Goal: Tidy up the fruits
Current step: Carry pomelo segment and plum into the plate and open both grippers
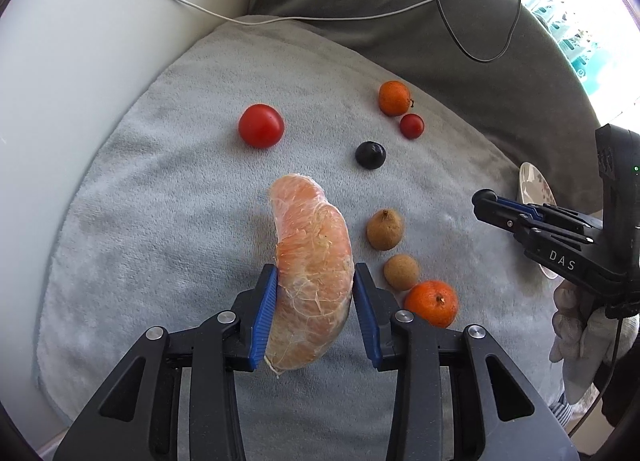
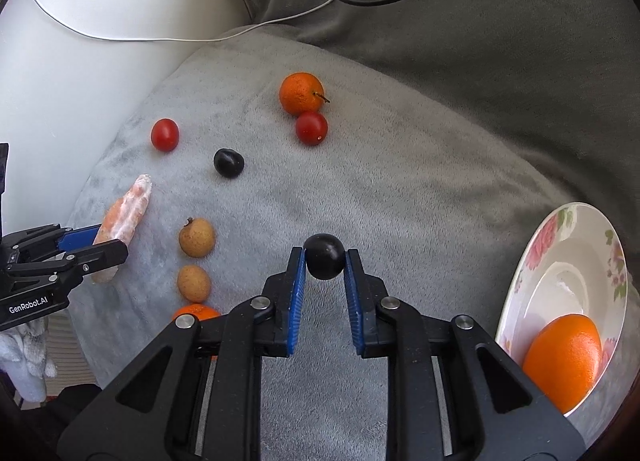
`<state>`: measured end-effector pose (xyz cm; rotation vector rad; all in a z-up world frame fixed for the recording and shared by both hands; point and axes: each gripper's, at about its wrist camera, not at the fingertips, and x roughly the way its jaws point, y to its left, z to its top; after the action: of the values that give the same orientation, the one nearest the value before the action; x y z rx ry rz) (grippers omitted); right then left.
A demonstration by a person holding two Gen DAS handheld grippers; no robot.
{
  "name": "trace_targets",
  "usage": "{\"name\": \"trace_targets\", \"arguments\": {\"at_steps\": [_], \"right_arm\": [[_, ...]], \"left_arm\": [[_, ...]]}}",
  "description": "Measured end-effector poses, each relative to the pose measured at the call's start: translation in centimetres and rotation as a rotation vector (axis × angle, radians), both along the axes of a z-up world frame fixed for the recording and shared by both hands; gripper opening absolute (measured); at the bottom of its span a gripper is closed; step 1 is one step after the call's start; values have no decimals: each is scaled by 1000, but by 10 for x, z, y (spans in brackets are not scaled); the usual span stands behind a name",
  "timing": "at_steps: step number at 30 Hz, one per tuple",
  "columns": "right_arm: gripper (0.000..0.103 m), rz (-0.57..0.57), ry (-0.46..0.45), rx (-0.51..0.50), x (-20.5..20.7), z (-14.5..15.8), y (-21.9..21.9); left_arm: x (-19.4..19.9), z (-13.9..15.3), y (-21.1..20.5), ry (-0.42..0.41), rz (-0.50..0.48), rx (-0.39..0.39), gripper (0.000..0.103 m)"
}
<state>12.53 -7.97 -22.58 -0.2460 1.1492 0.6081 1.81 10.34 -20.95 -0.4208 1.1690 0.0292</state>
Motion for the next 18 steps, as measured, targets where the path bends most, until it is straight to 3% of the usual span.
{"name": "trace_targets", "arguments": {"at_steps": [18], "right_arm": [[20,-164,-87,87,0,65,-84]], "left_arm": [[35,72,-58,-171,-166,-24,36]]}}
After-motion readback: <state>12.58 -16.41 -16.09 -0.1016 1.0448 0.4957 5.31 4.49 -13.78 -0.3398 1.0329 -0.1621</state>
